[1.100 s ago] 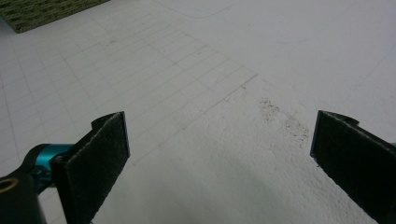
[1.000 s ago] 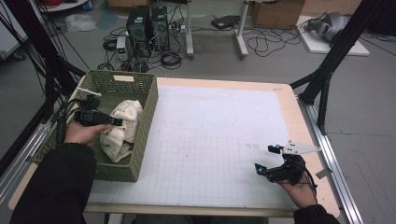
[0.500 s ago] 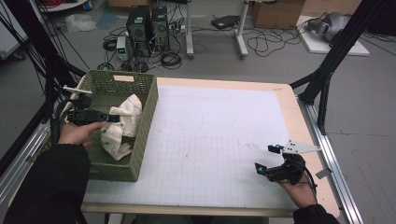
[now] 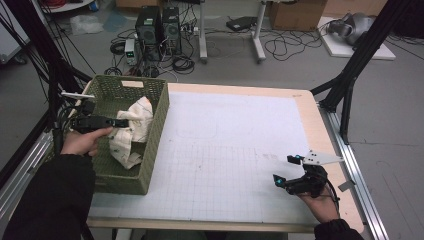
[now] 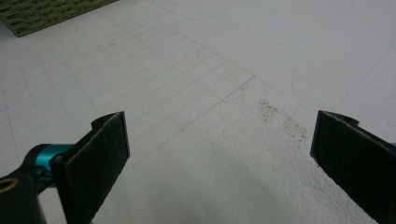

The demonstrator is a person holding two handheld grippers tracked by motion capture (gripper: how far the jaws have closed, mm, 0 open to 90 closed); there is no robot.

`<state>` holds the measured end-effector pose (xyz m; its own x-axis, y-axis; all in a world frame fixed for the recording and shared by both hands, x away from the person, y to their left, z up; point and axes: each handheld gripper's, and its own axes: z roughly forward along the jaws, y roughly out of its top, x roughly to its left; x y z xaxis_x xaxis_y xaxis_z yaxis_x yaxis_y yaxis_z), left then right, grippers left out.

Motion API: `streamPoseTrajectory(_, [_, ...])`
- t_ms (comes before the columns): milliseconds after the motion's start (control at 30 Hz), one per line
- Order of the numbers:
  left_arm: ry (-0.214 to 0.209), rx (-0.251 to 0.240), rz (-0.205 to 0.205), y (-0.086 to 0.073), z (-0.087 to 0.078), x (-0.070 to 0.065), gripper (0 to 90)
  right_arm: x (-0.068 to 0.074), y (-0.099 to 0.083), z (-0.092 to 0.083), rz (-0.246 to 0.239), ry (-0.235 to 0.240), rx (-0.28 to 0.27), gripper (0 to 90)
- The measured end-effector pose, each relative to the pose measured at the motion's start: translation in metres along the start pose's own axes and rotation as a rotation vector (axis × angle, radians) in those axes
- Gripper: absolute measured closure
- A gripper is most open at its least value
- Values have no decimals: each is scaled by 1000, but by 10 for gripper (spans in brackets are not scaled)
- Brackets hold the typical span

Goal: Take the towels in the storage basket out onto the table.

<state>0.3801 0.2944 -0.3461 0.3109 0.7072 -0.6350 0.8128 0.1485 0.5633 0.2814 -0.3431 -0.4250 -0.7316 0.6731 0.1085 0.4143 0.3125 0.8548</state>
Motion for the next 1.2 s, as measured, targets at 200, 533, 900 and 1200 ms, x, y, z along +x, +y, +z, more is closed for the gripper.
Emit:
streamPoseTrajectory(200, [-18, -24, -5, 1, -2, -1, 784, 0, 0, 0, -4, 2, -2, 36])
streamPoseTrajectory(533, [-34, -41, -22, 2, 2, -4, 784, 2, 0, 1, 2, 10, 0, 36])
streamPoseTrajectory(900, [-93, -65, -16, 3, -3, -11, 784, 2, 1, -2, 10, 0, -14, 36])
streamPoseTrajectory(1200, [-130, -93, -10, 7, -4, -17, 784, 1, 1, -4, 17, -5, -23, 36])
